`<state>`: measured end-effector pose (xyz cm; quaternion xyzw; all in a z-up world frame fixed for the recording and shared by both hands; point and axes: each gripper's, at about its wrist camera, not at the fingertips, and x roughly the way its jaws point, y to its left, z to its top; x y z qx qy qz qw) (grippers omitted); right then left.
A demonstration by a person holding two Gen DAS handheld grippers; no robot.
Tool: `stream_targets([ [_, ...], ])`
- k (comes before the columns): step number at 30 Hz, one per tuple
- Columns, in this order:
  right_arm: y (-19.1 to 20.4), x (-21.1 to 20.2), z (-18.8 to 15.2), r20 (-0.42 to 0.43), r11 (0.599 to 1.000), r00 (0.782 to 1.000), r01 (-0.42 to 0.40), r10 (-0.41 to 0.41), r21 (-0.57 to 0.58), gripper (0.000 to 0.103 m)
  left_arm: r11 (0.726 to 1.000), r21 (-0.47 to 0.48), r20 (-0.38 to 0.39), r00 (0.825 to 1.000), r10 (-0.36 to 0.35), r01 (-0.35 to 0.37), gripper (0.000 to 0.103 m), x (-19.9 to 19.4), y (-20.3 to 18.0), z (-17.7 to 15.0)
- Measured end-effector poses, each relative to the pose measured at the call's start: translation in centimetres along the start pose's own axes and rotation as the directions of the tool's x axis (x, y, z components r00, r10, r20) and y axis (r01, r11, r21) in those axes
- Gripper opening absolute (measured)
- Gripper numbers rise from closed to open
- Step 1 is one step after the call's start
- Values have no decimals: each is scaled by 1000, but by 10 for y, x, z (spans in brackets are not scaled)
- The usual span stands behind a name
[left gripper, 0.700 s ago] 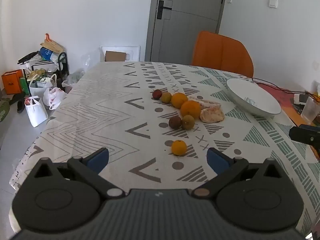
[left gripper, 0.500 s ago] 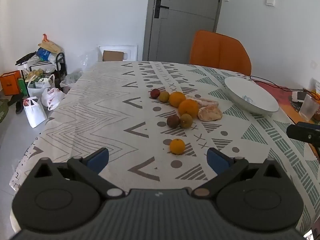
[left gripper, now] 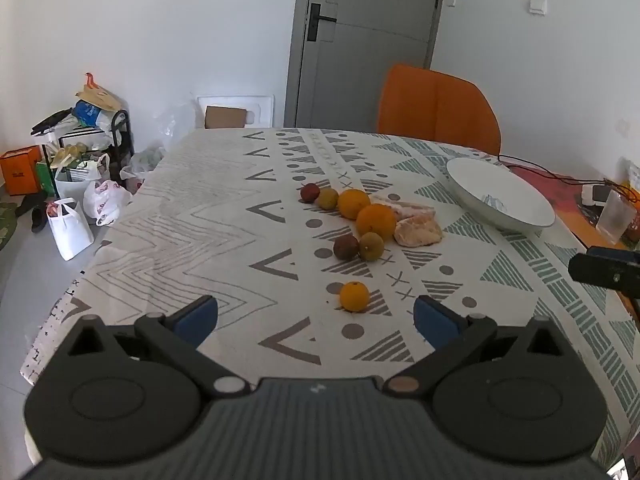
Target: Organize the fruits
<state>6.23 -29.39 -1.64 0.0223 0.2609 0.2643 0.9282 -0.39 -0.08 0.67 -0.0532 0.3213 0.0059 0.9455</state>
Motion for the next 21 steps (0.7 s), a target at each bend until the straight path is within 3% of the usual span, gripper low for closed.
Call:
stream_targets([
  [9,0,2,0,-7,999,999,42,-42,0,103,1000,0,-3,1000,-8,8,103,-1,1,0],
  [21,-7,5,-1,-32,999,999,34,-33,31,103,1000,12,8,1000,-4,4,103,-2,-5,5],
])
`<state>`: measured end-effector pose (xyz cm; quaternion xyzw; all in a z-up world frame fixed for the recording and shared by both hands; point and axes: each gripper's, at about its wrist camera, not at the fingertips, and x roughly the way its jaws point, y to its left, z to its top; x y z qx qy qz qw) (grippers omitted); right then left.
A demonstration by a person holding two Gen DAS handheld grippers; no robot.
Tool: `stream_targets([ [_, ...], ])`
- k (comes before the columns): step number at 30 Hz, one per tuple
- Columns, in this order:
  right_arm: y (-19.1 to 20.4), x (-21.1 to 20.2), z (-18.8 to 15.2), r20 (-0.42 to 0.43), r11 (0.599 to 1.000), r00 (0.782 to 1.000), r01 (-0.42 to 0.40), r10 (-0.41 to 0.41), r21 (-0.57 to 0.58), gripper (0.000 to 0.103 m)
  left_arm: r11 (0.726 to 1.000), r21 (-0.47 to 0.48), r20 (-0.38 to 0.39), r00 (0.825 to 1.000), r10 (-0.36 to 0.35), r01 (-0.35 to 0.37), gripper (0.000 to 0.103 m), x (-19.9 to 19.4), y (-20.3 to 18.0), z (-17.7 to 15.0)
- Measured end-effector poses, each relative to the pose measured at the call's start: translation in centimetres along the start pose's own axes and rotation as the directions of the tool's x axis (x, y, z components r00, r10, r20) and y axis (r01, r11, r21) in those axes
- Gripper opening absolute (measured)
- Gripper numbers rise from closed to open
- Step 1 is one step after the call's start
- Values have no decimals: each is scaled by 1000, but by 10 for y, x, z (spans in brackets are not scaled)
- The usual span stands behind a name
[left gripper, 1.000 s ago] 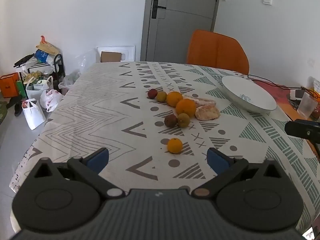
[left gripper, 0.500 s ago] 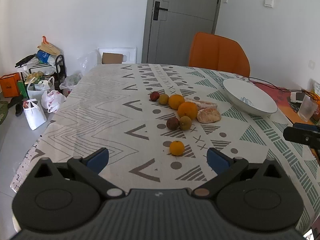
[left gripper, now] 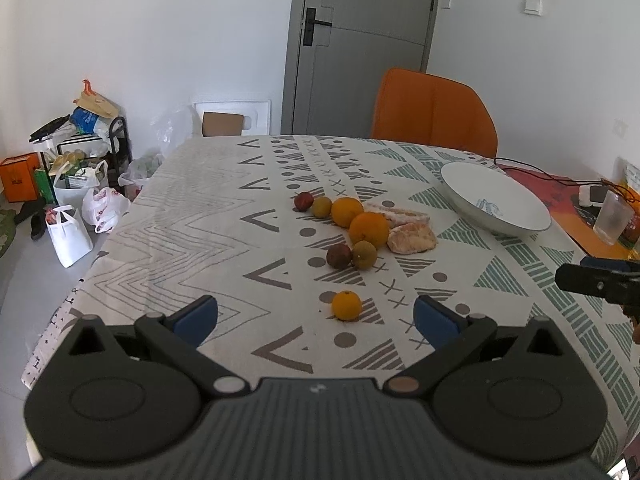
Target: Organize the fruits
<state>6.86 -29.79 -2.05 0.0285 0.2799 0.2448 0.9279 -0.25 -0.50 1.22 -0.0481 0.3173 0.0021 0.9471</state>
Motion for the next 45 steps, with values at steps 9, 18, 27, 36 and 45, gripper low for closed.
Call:
stream_targets([
  [9,1,0,1,-5,1000,1000,-2,2,3,103,1000,-1,1,1000,6,-6,103,0,1,1],
  [18,2,0,-1,-5,1000,1000,3,-3,-5,103,1000,-1,-2,1000,10,-10,103,0,2,0],
  [27,4,-3,0,5,1000,1000,2,-2,-21,103,1000,-4,-4,1000,14,-14,103,1,3,-2],
  [36,4,-4,2,11,1000,1000,6,-6,-21,103,1000,1,-4,1000,5,-5,103,1,2,-3],
  [45,3,-4,2,20,999,1000,16,-15,-39,103,1000,2,-9,1000,-4,4,103,4,3,-3],
])
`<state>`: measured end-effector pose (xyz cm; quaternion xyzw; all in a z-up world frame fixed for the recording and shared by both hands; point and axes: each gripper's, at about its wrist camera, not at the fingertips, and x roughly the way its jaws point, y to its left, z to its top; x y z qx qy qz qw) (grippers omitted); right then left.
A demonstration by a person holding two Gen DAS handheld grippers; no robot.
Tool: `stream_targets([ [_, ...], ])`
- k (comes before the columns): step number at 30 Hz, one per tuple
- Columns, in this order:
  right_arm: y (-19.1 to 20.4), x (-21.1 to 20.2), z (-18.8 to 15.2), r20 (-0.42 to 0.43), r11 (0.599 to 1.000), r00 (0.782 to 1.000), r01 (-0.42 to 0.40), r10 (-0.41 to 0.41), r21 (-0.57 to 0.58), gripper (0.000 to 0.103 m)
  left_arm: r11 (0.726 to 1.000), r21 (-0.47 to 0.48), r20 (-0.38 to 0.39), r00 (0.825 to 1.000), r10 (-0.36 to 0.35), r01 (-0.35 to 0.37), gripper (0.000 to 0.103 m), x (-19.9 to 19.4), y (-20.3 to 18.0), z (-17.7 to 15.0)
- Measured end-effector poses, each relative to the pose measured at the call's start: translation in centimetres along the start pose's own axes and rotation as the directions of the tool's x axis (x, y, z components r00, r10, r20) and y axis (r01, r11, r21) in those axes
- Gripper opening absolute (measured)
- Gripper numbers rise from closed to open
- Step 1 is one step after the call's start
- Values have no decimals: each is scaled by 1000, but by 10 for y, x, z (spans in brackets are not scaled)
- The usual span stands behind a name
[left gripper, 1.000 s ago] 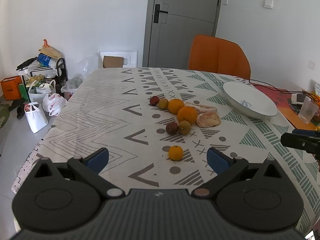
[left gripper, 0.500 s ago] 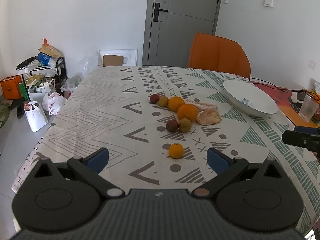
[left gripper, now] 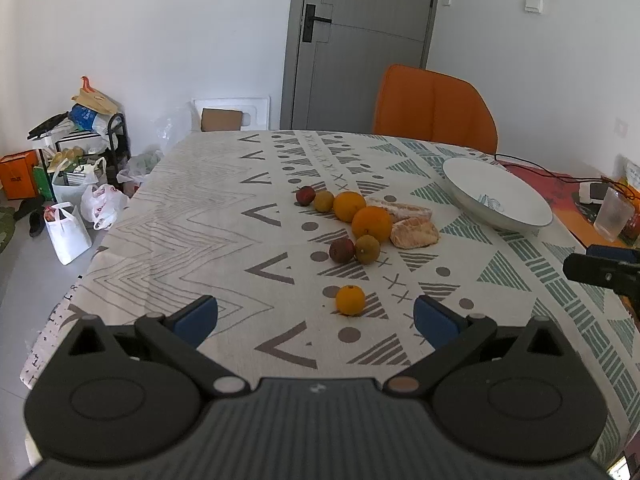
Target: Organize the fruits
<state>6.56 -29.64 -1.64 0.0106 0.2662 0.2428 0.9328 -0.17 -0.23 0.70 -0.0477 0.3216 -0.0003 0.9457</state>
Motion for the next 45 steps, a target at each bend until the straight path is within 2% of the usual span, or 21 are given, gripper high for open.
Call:
stream_targets([
  [15,6,28,1,-14,999,1000,-11,11,-41,103,999,22,32,998,-49,48,101,26,-9,2],
  [20,-4,43,2,-36,999,999,-38,38,3,103,997,9,7,997,-80,80,83,45,-10,3],
  [22,-9,50,3,-57,998,997,-59,60,27,102,996,2,-14,996,-90,90,67,54,-9,3],
  [24,-11,56,3,-69,997,995,-71,73,35,97,995,-16,-40,994,-99,98,59,63,-8,1],
  [25,-12,58,2,-72,996,994,-76,79,35,96,994,-27,-50,993,-105,103,56,67,-7,0],
  [29,-13,69,1,-90,995,992,-86,90,50,96,993,-39,-74,991,-110,108,53,76,-6,-1],
  [30,-13,71,1,-94,994,991,-91,96,53,96,993,-40,-77,991,-113,110,49,77,-5,-1],
  [32,-12,77,1,-102,994,989,-99,104,51,95,992,-35,-84,989,-122,119,36,81,-5,-1],
  [33,-11,80,1,-107,994,989,-99,103,46,95,992,-29,-85,989,-121,119,25,84,-6,-2],
  [35,-10,87,2,-115,995,988,-97,101,39,94,993,-17,-90,989,-121,120,22,87,-3,2],
  [38,-9,98,5,-136,993,984,-107,112,43,86,992,-71,-85,991,-106,100,22,90,9,12],
  [40,-8,105,8,-145,993,982,-114,118,33,86,995,-61,-74,994,-80,75,22,92,12,17],
  [45,-7,124,13,-166,995,981,-100,102,24,86,996,-68,-71,995,-66,62,22,99,19,25],
])
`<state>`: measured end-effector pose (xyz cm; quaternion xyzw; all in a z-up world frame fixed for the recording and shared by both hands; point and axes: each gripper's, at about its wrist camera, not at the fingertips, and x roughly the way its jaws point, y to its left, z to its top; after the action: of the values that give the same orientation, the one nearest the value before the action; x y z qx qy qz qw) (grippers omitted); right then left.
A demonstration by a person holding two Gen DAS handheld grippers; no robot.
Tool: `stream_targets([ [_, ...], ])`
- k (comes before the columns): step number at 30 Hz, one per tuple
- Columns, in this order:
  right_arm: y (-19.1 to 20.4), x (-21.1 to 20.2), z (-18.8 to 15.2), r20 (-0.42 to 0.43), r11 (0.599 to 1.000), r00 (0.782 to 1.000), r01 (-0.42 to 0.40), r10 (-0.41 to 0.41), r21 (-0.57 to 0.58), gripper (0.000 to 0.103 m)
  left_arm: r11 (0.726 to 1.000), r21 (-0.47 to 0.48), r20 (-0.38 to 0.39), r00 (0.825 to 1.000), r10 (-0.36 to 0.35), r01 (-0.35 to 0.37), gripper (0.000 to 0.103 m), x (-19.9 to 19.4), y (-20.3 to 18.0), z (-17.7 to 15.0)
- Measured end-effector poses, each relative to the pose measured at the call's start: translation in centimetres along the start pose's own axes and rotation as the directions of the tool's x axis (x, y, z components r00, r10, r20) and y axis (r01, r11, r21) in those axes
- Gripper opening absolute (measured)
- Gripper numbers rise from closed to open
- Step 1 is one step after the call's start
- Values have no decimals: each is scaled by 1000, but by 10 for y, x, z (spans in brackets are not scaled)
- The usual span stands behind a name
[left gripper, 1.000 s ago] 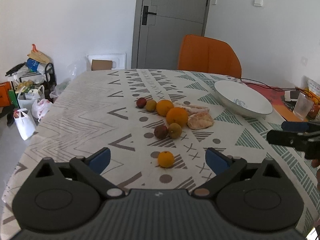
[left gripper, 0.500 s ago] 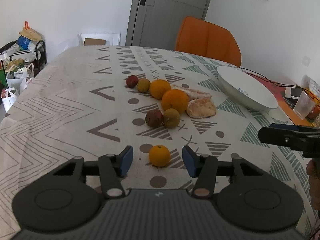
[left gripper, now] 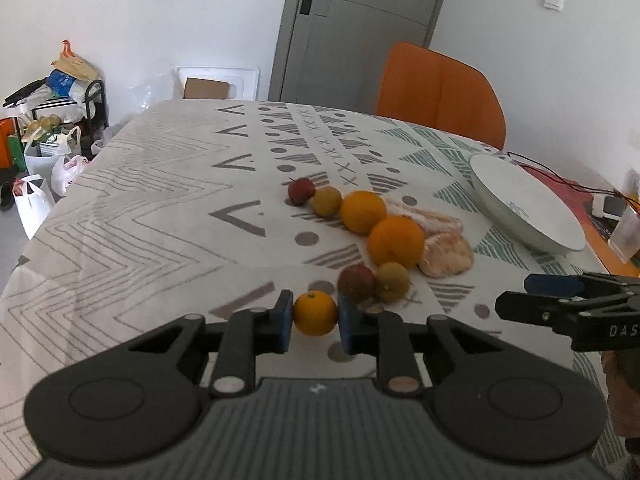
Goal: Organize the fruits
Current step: 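Lower the left gripper onto the small tangerine and close it, then close the right gripper around the peeled pink grapefruit segment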
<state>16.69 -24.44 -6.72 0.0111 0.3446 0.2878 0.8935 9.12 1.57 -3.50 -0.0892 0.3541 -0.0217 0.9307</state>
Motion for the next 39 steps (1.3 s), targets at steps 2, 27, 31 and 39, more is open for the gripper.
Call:
stream_targets([
  [2,0,6,3,-6,1000,1000,2,-2,1,86,1000,-10,-3,1000,1,-1,22,3,2,3],
  [27,42,59,22,7,978,991,133,-134,-162,63,999,-42,11,1000,25,-24,22,10,18,10],
  [31,36,48,23,32,983,992,126,-123,-132,62,999,-35,25,999,25,-24,22,8,15,11],
  [39,26,20,22,106,988,988,121,-111,-94,62,1000,7,46,999,-1,1,22,8,-1,15],
])
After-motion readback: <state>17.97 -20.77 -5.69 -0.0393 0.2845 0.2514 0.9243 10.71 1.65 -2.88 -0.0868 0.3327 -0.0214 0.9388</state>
